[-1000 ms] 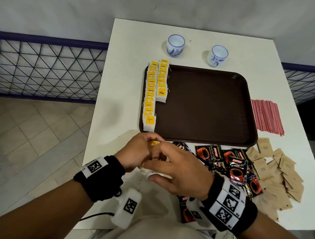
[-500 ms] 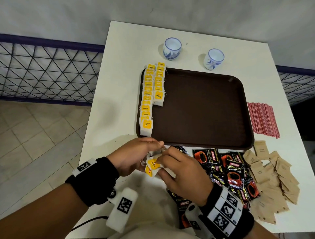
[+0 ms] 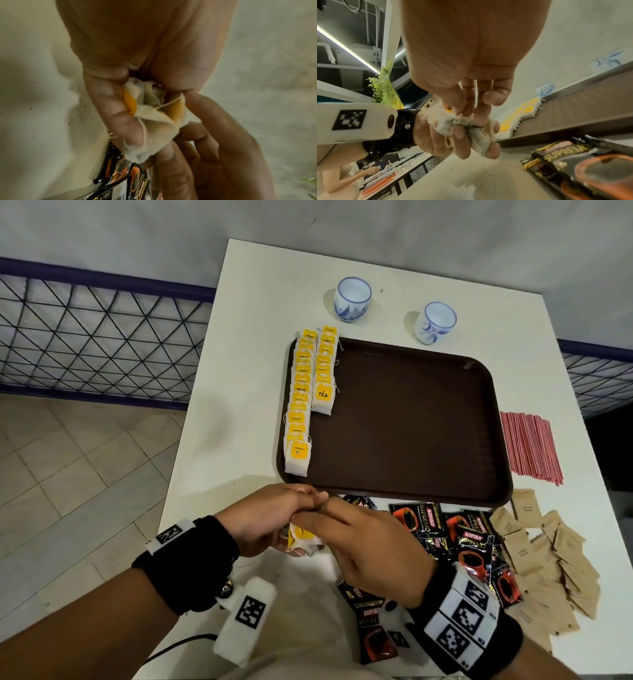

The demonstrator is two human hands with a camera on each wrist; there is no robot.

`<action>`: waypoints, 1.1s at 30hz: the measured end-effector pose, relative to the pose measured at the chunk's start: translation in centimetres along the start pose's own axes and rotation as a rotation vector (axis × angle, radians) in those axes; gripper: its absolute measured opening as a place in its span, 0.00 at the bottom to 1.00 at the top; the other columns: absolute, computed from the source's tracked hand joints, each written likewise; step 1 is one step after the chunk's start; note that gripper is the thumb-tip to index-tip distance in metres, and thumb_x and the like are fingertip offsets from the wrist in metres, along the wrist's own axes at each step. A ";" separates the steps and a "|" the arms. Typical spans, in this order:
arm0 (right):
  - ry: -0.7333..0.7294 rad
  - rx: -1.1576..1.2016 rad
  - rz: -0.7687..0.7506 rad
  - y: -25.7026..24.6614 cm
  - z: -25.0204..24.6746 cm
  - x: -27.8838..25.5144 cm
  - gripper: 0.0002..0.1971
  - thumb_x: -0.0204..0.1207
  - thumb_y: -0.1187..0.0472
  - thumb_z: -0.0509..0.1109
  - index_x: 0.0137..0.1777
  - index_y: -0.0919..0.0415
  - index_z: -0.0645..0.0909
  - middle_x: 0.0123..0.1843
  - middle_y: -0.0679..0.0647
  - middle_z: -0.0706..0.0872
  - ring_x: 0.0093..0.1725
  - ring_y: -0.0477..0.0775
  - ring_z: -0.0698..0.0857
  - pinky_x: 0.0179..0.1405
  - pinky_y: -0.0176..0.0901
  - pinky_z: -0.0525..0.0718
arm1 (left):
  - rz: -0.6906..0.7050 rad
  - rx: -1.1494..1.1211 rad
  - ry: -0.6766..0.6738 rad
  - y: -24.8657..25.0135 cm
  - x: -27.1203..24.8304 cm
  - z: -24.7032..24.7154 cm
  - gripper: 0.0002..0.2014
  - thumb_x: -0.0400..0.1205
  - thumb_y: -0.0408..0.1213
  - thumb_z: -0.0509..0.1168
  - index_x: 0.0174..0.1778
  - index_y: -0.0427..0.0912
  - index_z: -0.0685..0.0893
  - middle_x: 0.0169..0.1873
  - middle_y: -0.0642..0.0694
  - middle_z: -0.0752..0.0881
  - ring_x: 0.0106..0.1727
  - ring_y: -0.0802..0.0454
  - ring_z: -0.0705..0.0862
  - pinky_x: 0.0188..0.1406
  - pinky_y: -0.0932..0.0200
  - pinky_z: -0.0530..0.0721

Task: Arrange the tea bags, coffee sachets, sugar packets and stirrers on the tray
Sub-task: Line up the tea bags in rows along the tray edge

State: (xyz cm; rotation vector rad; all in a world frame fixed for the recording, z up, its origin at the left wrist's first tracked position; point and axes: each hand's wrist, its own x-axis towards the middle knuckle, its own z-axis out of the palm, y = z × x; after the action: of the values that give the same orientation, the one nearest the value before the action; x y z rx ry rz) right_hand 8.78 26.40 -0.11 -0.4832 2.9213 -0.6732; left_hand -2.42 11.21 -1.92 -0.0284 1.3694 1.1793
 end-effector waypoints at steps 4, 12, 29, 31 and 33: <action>-0.054 -0.086 -0.122 0.4 -0.7 0.6 0.34 0.71 0.67 0.59 0.76 0.41 0.74 0.56 0.49 0.75 0.47 0.49 0.78 0.32 0.36 0.67 | 0.000 0.083 -0.058 0.5 -0.4 0.0 0.11 0.84 0.30 0.58 0.44 0.42 0.87 0.39 0.40 0.90 0.38 0.47 0.89 0.32 0.58 0.84; 0.013 -0.015 -0.115 0.8 -1.0 1.6 0.13 0.78 0.61 0.65 0.60 0.53 0.85 0.58 0.53 0.77 0.50 0.52 0.80 0.30 0.45 0.83 | -0.028 0.148 -0.050 0.7 -0.4 0.2 0.11 0.84 0.31 0.59 0.46 0.41 0.88 0.42 0.36 0.92 0.44 0.44 0.91 0.31 0.59 0.85; 0.260 0.655 0.460 7.0 -4.0 4.2 0.04 0.73 0.62 0.82 0.41 0.56 0.88 0.39 0.56 0.91 0.37 0.64 0.87 0.40 0.61 0.85 | -0.036 -0.129 0.131 -1.3 -0.5 -2.8 0.15 0.88 0.44 0.64 0.59 0.35 0.87 0.43 0.36 0.91 0.40 0.40 0.91 0.33 0.56 0.86; 0.244 0.723 0.561 8.9 -3.7 5.3 0.06 0.74 0.64 0.80 0.42 0.62 0.85 0.33 0.62 0.90 0.29 0.66 0.83 0.30 0.55 0.80 | -0.030 -0.140 0.141 -1.6 -0.6 -2.9 0.15 0.88 0.44 0.64 0.58 0.35 0.87 0.44 0.36 0.91 0.41 0.39 0.91 0.32 0.55 0.86; 0.230 0.806 0.637 10.4 -3.4 6.6 0.08 0.75 0.68 0.78 0.45 0.71 0.82 0.31 0.66 0.90 0.26 0.60 0.81 0.23 0.45 0.75 | -0.019 -0.154 0.143 -1.8 -0.5 -3.1 0.15 0.88 0.44 0.64 0.58 0.35 0.87 0.44 0.35 0.91 0.41 0.39 0.91 0.30 0.56 0.85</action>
State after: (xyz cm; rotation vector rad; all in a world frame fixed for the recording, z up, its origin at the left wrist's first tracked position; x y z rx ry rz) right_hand -0.99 34.48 -1.86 0.5999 2.4083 -1.6933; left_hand -3.39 8.10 -3.50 -0.2390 1.3961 1.2850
